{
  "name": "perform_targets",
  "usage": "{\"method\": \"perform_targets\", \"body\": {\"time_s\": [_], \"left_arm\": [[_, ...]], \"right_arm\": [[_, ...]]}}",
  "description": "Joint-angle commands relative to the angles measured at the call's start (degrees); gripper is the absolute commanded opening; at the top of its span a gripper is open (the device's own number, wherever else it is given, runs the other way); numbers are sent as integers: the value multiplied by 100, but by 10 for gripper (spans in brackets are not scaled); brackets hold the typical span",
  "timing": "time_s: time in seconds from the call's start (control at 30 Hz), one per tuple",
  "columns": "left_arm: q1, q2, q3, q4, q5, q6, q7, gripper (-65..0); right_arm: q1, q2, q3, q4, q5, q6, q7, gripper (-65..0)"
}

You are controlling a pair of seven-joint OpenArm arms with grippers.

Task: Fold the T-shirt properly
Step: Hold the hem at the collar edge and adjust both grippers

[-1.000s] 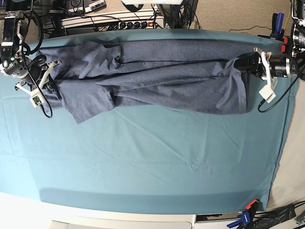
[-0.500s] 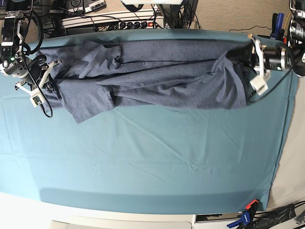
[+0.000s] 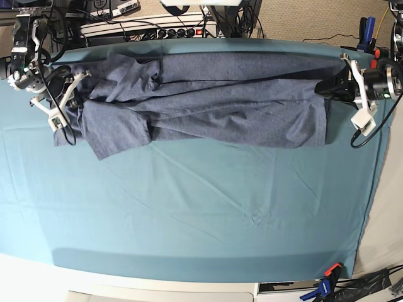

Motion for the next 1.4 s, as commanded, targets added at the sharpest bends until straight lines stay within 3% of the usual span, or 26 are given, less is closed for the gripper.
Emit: {"method": "perform_targets", "body": {"time_s": [0.0, 0.37, 0.77, 1.37], "left_arm": [[-13, -125, -59, 68, -140, -28, -103, -650], [282, -127, -59, 68, -138, -28, -101, -650], [363, -127, -59, 68, -138, -28, -149, -650], [365, -127, -59, 68, -39, -28, -149, -650]], "right_arm": [[-11, 92, 85, 81, 46, -9, 42, -650], [-162, 81, 157, 81, 55, -20, -39, -650], [-164, 81, 1143, 546, 833, -2, -367, -650], [-168, 79, 1156, 573, 1207, -2, -970, -650]]}}
